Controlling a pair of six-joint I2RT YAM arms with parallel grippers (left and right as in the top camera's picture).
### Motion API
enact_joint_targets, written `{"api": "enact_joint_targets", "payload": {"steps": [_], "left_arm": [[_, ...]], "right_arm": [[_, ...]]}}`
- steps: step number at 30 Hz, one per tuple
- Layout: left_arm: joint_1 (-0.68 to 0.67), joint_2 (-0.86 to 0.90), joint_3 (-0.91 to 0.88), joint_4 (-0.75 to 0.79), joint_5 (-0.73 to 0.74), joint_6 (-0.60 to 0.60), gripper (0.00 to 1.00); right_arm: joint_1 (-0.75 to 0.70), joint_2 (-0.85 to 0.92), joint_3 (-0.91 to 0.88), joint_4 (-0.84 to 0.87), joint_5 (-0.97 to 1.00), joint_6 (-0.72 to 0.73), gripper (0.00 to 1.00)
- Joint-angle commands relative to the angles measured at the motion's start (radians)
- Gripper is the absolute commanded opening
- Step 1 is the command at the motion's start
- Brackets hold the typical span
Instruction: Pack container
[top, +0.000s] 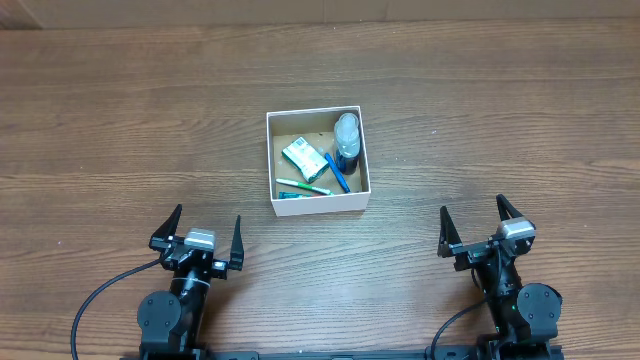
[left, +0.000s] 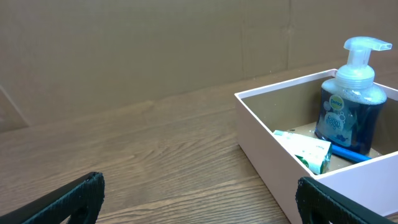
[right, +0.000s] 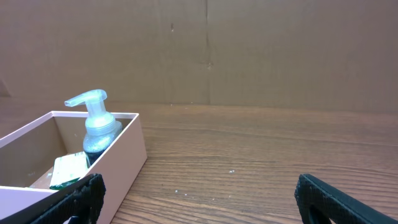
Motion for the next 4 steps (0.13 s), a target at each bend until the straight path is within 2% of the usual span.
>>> {"api": "enact_joint_targets", "payload": {"steps": [1,4], "left_arm": [[0.010,-0.009,-0.003,-0.003,-0.007,-0.018,1.00],[0.010,-0.009,-0.003,-0.003,-0.006,-0.018,1.00]], "right_arm": [[-0.004,-0.012,-0.010,0.004,0.007,0.006,1.00],[-0.004,-0.012,-0.010,0.004,0.007,0.006,1.00]]}}
